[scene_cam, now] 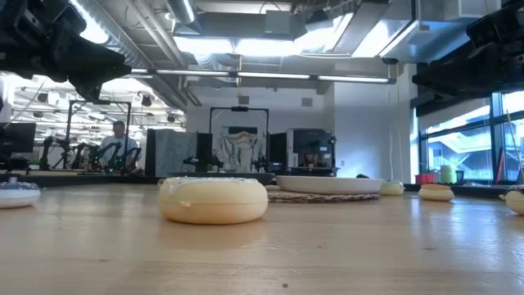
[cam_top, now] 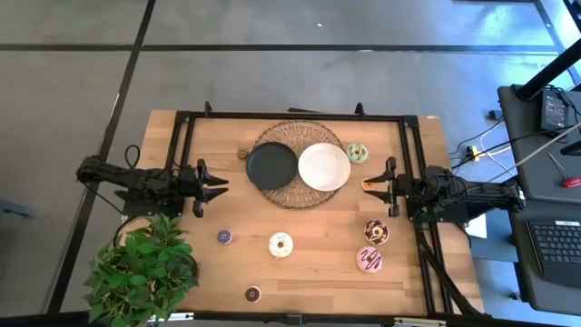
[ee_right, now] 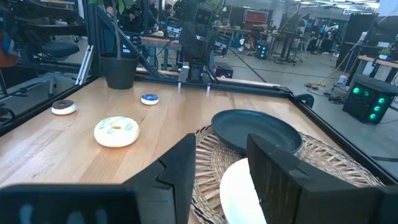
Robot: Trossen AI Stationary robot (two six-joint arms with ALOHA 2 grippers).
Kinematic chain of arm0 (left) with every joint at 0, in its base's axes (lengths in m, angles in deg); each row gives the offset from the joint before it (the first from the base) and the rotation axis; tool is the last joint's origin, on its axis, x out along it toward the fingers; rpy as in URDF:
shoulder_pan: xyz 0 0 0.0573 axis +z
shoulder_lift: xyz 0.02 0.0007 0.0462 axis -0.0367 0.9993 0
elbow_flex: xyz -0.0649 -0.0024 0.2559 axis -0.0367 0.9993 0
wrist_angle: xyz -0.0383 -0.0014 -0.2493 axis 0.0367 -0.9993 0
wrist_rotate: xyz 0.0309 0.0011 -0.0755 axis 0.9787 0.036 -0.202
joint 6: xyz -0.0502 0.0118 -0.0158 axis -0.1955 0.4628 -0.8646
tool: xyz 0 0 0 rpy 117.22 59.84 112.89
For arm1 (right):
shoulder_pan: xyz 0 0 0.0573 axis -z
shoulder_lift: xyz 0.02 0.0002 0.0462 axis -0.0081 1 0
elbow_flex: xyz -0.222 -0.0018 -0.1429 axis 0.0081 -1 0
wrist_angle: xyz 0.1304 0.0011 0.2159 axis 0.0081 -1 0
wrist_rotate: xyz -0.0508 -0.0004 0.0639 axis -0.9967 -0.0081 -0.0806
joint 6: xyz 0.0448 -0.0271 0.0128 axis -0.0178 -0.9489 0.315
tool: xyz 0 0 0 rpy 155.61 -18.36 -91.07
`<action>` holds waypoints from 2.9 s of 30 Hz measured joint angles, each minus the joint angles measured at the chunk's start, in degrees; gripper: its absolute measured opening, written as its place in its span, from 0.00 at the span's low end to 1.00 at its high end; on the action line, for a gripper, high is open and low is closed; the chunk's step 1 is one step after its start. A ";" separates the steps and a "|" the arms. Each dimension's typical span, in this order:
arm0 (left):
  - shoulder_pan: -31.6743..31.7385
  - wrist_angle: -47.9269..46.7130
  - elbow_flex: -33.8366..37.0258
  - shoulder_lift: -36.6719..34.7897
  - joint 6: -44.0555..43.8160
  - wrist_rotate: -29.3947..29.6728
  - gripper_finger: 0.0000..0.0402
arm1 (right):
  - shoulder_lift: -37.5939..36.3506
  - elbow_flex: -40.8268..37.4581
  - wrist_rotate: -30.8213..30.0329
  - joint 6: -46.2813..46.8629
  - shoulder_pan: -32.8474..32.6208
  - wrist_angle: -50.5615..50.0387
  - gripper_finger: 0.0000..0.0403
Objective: Pick & Place donuts
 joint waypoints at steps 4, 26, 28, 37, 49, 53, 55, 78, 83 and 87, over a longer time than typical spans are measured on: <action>-0.01 0.00 0.00 0.00 0.00 0.00 0.28 | 0.00 -0.01 0.01 0.00 -0.02 -0.01 0.36; 0.01 -0.01 0.00 -0.01 0.00 0.01 0.28 | 0.00 -0.02 -2.92 13.32 -0.02 0.97 0.36; -0.01 -0.01 0.00 -0.01 0.00 0.01 0.28 | 0.00 -0.02 -3.49 13.71 -0.02 3.32 0.36; -0.01 0.06 -0.01 0.00 3.37 2.48 0.28 | 0.65 0.06 -5.64 13.14 -0.02 6.93 0.36; -0.01 2.07 0.09 0.01 -3.06 6.81 0.28 | 17.07 16.54 -28.49 21.04 0.00 -8.52 0.36; 0.01 2.92 0.09 0.01 -4.52 13.47 0.28 | 27.32 22.76 -30.55 28.92 0.27 -16.92 0.36; -0.01 2.97 0.09 0.01 -4.52 14.39 0.28 | 32.59 25.51 -30.44 31.97 1.91 -21.28 0.36; 0.01 6.16 0.07 0.01 -2.12 18.74 0.28 | 67.60 34.82 -19.80 24.99 31.87 -26.92 0.36; 0.01 6.11 0.07 0.01 -2.12 18.57 0.28 | 70.25 34.82 -15.57 24.01 34.60 -23.74 0.36; -0.01 6.00 0.07 0.01 -2.12 17.62 0.28 | 73.07 34.80 -12.18 23.65 36.43 -20.18 0.36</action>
